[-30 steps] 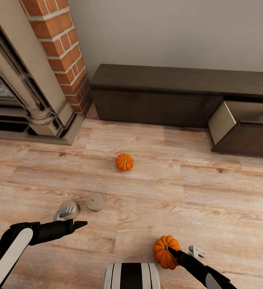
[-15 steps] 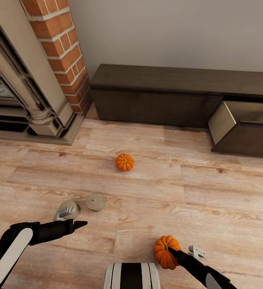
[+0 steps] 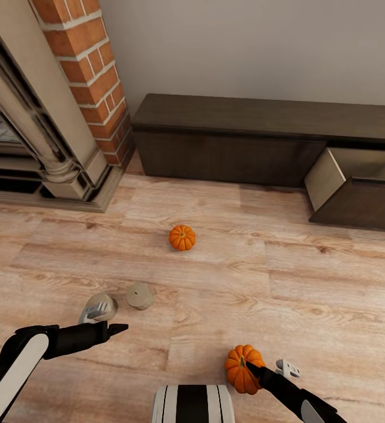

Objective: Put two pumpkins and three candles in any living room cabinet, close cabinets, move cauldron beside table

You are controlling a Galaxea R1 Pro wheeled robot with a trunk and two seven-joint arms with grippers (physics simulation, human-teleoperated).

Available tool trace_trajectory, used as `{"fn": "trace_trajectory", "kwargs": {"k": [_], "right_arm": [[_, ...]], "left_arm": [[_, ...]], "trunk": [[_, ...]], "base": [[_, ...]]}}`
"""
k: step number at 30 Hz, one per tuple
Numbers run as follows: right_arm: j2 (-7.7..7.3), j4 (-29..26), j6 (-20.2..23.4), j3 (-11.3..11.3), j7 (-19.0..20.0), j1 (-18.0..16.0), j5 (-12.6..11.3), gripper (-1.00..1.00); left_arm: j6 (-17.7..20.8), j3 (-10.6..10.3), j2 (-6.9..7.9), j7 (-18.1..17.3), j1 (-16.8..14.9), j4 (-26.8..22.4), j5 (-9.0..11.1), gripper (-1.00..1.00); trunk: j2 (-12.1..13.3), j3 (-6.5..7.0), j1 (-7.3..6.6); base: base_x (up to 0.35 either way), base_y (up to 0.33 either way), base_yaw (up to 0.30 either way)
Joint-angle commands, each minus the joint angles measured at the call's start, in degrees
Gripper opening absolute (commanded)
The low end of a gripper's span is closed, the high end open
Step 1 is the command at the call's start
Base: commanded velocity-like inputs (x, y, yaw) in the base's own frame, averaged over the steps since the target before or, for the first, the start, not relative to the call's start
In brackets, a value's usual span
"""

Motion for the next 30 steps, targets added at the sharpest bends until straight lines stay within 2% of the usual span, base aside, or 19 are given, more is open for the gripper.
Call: {"fn": "trace_trajectory", "kwargs": {"k": [1, 3, 30], "right_arm": [[-0.07, 0.05, 0.23, 0.18, -3.15, 0.01, -0.19, -1.00], [-0.07, 0.05, 0.24, 0.18, -3.15, 0.01, -0.19, -1.00], [-0.15, -0.04, 0.26, 0.04, -3.15, 0.01, -0.35, -1.00]], "left_arm": [[0.14, -0.05, 0.03, -0.41, -0.03, -0.02, -0.42, 1.00], [0.14, -0.07, 0.03, -0.38, -0.03, 0.00, -0.43, 1.00], [0.02, -0.61, 0.03, 0.12, -0.03, 0.11, -0.51, 1.00]], "trunk": [[-0.01, -0.04, 0.00], [-0.01, -0.04, 0.00], [0.35, 5.94, -0.70]], "base": [[0.000, 0.000, 0.000], [0.000, 0.000, 0.000], [0.000, 0.000, 0.000]]}}
